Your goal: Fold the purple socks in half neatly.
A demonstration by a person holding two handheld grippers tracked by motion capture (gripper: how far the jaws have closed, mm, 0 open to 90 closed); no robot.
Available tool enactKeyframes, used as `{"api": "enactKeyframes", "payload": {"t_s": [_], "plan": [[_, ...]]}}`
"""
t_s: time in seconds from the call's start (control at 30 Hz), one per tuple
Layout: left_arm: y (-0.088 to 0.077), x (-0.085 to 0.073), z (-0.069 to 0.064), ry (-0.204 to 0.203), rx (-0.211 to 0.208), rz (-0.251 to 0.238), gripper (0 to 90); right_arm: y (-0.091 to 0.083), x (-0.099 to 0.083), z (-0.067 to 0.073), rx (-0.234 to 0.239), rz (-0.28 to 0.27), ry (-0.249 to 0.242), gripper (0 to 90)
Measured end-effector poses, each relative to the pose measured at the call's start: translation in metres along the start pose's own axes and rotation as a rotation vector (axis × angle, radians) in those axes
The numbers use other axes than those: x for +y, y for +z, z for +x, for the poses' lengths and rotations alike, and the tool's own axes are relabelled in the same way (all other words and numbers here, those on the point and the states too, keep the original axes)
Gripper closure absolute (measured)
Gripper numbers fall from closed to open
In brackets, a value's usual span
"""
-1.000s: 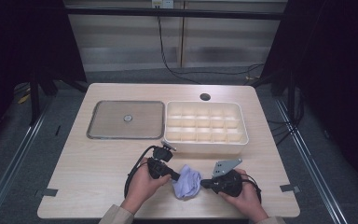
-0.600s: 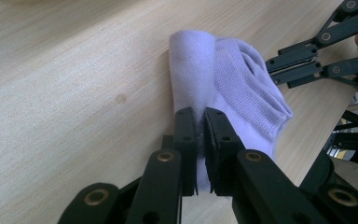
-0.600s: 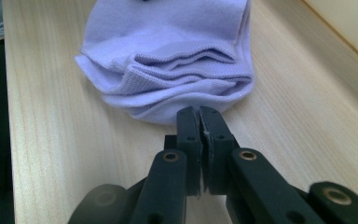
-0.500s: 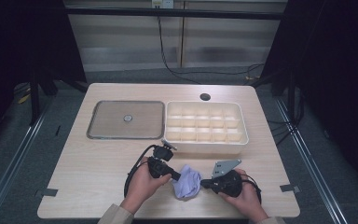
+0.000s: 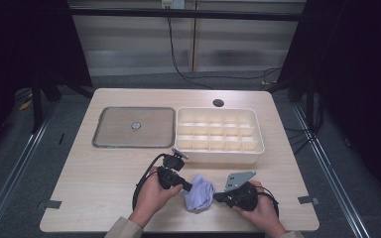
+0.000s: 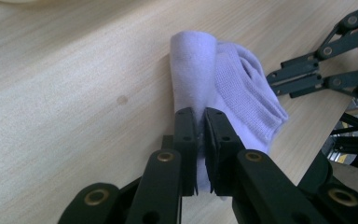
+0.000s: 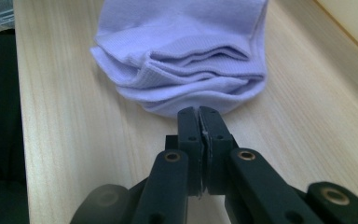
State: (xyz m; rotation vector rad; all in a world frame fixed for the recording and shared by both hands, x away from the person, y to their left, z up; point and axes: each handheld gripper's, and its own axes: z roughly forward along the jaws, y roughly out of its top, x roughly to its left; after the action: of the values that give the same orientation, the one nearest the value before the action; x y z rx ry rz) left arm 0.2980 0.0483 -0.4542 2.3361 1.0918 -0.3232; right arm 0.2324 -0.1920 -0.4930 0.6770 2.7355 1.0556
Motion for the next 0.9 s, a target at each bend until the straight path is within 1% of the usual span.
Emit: {"api": "enactKeyframes", "payload": {"t_s": [0.17,0.23,0.3,0.4,0.43,0.47,0.5,0.57,0.63,0.67,0.7,0.73,0.77,0.83,0.9], "plan": [[0.003,0.001,-0.003,0.002,-0.002,0.004,83.9,0.0,0.0,0.001,0.002,0.002,0.002,88.8],[0.002,0.002,-0.004,0.006,-0.001,0.002,83.9,0.0,0.0,0.001,0.003,0.001,-0.007,88.9],[0.002,0.002,-0.007,0.009,0.0,0.006,83.9,0.0,0.0,0.002,0.002,0.005,-0.002,89.1],[0.002,0.003,-0.011,0.013,-0.003,-0.004,84.0,0.001,0.001,0.003,-0.001,0.004,-0.005,89.4],[0.002,0.004,-0.012,0.015,-0.002,0.001,83.9,0.001,0.001,0.002,-0.001,0.007,-0.014,89.6],[0.002,0.004,-0.014,0.018,-0.001,0.003,84.0,0.001,0.001,0.003,-0.006,0.008,-0.005,89.8],[0.002,0.005,-0.014,0.026,-0.002,0.011,84.0,0.002,0.001,0.003,-0.005,0.007,-0.008,89.9],[0.003,0.005,-0.016,0.025,-0.003,0.006,84.0,0.002,0.002,0.004,-0.005,0.007,-0.008,89.9],[0.003,0.006,-0.016,0.027,-0.003,0.009,84.0,0.002,0.001,0.004,-0.007,0.007,-0.002,90.0],[0.003,0.006,-0.017,0.028,-0.001,0.012,84.0,0.002,0.001,0.003,-0.01,0.004,-0.007,90.0],[0.004,0.007,-0.018,0.03,-0.004,0.012,84.0,0.002,0.001,0.004,-0.007,0.003,0.001,90.0],[0.004,0.007,-0.019,0.031,0.0,0.013,84.1,0.002,0.001,0.004,-0.007,0.004,-0.002,90.0],[0.005,0.007,-0.02,0.034,-0.006,0.013,84.1,0.001,0.0,0.005,-0.006,0.007,0.009,90.0],[0.006,0.008,-0.022,0.04,-0.006,0.011,84.2,0.002,0.0,0.004,-0.007,0.002,-0.004,90.0],[0.006,0.008,-0.025,0.045,-0.007,0.008,84.3,0.001,0.001,0.005,-0.011,0.004,0.0,90.0]]}}
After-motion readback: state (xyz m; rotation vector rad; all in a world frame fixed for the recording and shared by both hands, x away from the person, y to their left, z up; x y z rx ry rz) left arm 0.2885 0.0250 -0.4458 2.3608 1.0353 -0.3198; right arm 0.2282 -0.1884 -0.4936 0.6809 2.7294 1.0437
